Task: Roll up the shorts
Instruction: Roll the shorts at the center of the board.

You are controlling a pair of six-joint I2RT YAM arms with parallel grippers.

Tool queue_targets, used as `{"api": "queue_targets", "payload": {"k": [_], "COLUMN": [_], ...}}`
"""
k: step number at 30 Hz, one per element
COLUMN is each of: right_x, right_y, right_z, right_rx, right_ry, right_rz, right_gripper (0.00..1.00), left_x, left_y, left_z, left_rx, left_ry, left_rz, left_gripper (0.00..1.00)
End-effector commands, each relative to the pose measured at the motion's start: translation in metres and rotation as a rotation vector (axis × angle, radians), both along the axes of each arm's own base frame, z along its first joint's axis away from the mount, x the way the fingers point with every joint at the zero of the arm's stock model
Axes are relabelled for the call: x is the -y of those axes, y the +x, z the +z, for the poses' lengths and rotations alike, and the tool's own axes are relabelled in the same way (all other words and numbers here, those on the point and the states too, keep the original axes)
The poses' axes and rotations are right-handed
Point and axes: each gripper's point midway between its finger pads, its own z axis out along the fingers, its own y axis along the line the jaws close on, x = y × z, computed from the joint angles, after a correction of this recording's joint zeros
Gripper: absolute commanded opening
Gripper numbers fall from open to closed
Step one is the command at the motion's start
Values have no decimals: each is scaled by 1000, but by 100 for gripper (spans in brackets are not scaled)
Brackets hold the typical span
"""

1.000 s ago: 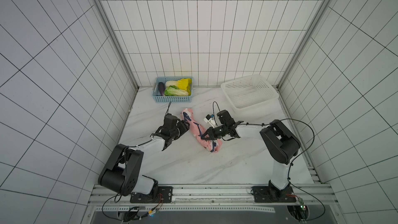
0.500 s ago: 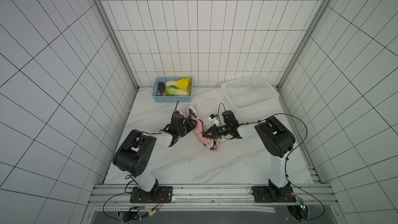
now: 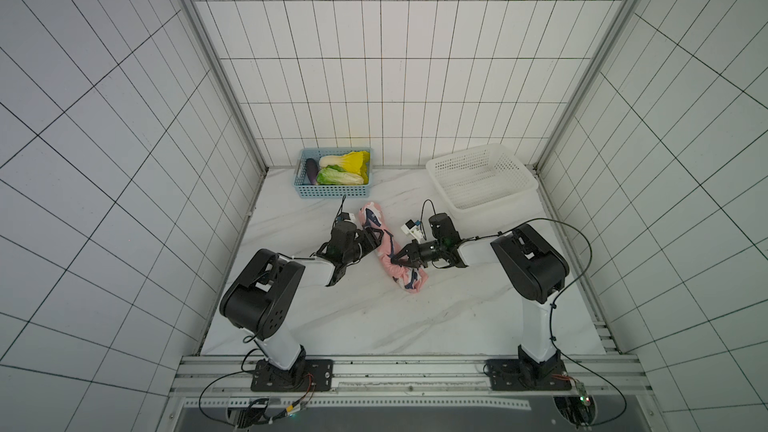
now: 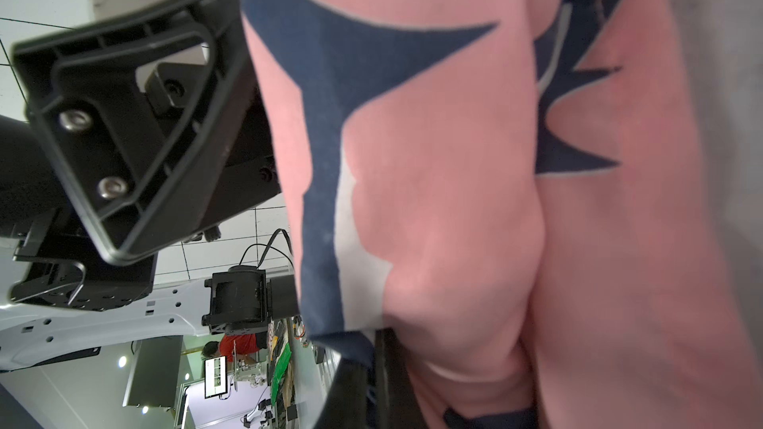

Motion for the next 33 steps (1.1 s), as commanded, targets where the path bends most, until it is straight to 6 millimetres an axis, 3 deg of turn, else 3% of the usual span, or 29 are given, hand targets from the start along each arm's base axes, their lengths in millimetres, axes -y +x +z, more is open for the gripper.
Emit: {"api": "queue_targets", "payload": {"k": [1, 7, 12, 18, 25, 33], "right_x": [8, 13, 15, 17, 18, 19], "right_y": [8, 7, 8, 11, 12, 11], "right_z": [-15, -24, -27, -28, -30, -33], "right_rx": [-93, -129, -136, -140, -136, -136], "right_ry": [28, 27, 23, 23, 17, 5], "right_rz": [-56, -54, -61, -68, -71, -71], "right_gripper": [7, 7, 8, 8, 9, 9], "left_x": [18, 31, 36, 34, 46, 56], "left_y": [17, 24, 25, 20, 13, 7], "left_z": [14, 7, 27, 32, 9, 0], "left_rx": [78, 92, 201, 233, 161, 131], "left_ry": [-25, -13, -79, -102, -61, 7], "left_rz": [-41, -65, -60, -55, -117, -172], "left_gripper": [68, 68, 68, 69, 74, 75]}}
